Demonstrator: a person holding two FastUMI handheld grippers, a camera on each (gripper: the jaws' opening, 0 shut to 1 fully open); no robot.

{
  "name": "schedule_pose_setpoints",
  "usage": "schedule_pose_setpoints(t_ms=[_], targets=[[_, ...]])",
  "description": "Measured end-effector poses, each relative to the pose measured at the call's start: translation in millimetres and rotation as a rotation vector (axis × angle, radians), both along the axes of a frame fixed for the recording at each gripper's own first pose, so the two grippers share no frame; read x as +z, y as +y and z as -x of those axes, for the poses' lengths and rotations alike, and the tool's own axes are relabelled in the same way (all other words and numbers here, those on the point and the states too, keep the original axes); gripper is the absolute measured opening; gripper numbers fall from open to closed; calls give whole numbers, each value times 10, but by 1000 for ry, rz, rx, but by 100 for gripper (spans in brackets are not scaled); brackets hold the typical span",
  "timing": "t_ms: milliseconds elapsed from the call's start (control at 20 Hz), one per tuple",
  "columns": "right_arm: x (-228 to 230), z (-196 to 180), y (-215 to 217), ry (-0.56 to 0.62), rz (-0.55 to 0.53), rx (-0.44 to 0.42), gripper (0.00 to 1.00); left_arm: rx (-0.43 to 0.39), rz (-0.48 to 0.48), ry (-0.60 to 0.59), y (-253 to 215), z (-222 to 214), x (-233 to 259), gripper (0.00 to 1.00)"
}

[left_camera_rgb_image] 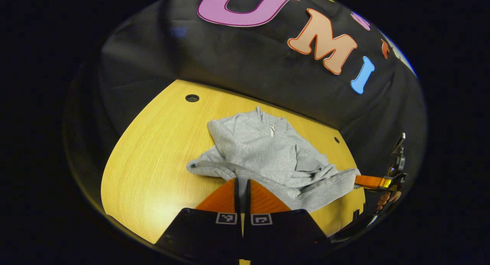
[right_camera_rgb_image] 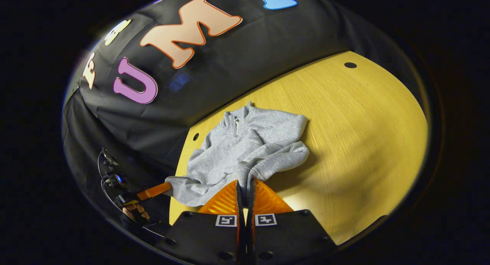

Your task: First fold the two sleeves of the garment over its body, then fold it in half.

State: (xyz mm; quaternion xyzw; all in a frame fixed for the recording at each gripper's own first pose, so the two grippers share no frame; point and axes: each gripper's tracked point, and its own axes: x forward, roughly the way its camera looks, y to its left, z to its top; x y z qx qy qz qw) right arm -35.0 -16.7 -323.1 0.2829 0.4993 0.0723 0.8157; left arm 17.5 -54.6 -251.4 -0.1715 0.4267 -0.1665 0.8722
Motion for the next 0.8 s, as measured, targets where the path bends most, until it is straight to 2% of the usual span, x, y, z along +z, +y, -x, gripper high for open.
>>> schedule_pose_setpoints(t_ms=[200, 400, 550, 800], targets=[[-38, -291, 0, 45, -74, -108, 3, 33, 73, 26, -34, -333, 19, 1], [-205, -508, -26, 110, -115, -185, 3, 23, 95, 64, -61, -565, -132, 0], [-445, -647, -11, 164, -125, -239, 1, 9, 90, 112, -105, -664, -321, 0], [-801, -808, 9, 213, -122, -299, 4, 15, 109, 169, -149, -858, -593, 0]])
